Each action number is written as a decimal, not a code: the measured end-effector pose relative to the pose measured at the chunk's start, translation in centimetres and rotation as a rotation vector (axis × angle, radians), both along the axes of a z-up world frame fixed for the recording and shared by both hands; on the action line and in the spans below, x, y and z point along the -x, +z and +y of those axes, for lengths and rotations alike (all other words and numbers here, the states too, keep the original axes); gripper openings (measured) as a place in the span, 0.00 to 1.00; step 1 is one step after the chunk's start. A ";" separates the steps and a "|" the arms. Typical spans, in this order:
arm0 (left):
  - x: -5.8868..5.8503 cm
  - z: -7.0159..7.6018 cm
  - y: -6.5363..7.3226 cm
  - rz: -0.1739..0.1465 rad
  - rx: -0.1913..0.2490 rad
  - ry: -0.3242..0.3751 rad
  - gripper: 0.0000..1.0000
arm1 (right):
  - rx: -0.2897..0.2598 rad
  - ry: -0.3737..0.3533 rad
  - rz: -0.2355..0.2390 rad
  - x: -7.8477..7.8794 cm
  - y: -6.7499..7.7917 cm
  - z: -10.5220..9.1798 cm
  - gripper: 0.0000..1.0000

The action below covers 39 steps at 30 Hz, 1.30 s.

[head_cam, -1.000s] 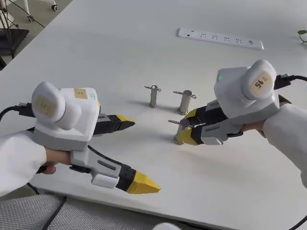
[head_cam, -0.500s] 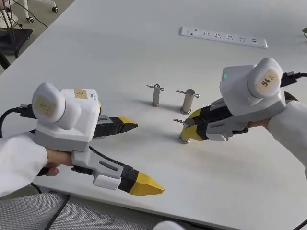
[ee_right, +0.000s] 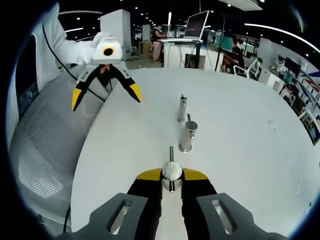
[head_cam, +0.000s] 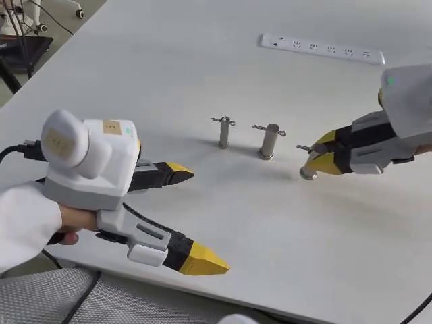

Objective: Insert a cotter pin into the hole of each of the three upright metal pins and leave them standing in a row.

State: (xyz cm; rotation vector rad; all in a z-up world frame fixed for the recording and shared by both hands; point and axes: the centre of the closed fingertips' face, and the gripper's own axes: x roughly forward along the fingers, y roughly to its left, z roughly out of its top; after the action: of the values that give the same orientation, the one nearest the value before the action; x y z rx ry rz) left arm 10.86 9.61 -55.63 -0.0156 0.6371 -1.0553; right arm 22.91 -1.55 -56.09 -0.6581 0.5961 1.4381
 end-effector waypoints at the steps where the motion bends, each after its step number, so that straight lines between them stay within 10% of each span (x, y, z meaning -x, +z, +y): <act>1: 0.0 0.1 0.0 0.000 -0.006 0.003 0.99 | 0.001 0.005 -0.002 -0.4 0.0 -0.2 0.08; 19: 0.1 1.7 0.5 -0.001 -0.027 0.102 0.99 | 0.002 0.104 0.009 -2.9 -1.4 0.5 0.08; 39: -0.5 3.0 0.5 0.006 -0.052 0.158 0.99 | -0.075 0.059 0.057 -3.6 -1.5 0.5 0.10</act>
State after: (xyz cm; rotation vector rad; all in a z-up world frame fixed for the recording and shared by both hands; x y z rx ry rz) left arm 11.31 12.56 -55.11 -0.0231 0.6578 -0.8867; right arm 26.48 -1.06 -57.59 -0.5808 0.5680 1.5307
